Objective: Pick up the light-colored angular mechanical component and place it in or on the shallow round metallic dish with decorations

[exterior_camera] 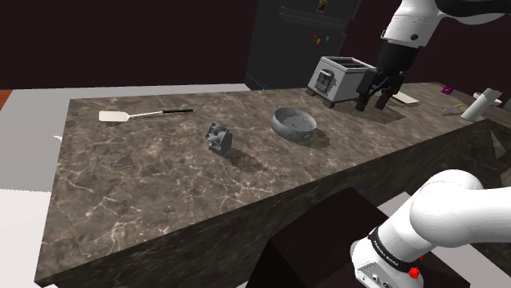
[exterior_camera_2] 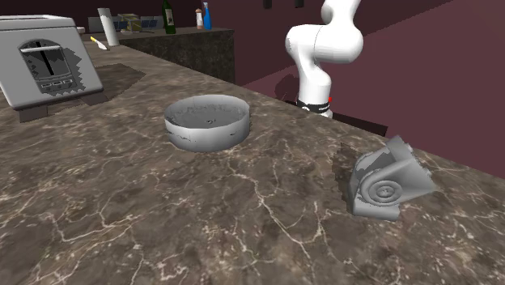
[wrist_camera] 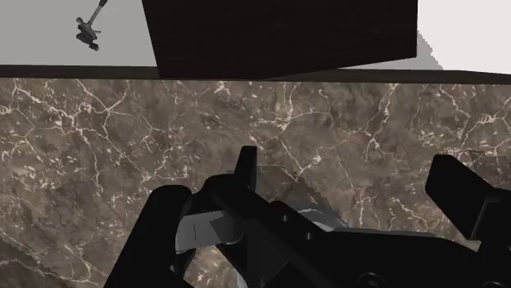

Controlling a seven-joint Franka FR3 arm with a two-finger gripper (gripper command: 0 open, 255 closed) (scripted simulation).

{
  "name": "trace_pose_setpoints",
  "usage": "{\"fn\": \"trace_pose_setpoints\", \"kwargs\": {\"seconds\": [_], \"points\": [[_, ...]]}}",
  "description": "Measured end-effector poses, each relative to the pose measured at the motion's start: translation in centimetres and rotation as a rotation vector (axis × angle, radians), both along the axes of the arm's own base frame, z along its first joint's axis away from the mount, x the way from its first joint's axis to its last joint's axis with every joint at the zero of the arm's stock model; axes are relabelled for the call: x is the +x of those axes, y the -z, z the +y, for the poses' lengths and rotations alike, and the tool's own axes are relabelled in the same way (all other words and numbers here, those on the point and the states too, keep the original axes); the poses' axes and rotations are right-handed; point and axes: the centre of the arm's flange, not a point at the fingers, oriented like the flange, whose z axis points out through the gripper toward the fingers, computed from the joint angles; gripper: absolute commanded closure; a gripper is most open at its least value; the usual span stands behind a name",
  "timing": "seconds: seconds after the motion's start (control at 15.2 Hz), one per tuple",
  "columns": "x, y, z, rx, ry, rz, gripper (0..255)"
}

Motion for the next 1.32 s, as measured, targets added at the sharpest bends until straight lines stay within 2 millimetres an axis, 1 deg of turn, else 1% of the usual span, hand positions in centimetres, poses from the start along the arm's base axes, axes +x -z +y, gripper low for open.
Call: {"fn": "trace_pose_setpoints", "kwargs": {"seconds": [0.07, 0.2, 0.66, 0.73, 0.99, 1.06, 1.12, 1.32], "points": [[0.0, 0.0, 0.0, 0.000, 0.000, 0.000, 0], [0.6, 0.3, 1.4, 0.001, 0.024, -0.001, 0], [3.1, 2.7, 8.9, 0.010, 0.166, -0.008, 0], [3.9, 2.8, 10.1, 0.011, 0.187, -0.009, 0], [6.2, 4.1, 14.3, 0.017, 0.271, -0.012, 0], [6.9, 4.8, 15.4, 0.018, 0.293, -0.012, 0], [7.3, 5.1, 16.4, 0.019, 0.314, -0.014, 0], [9.4, 5.7, 19.6, 0.023, 0.377, -0.018, 0]]}}
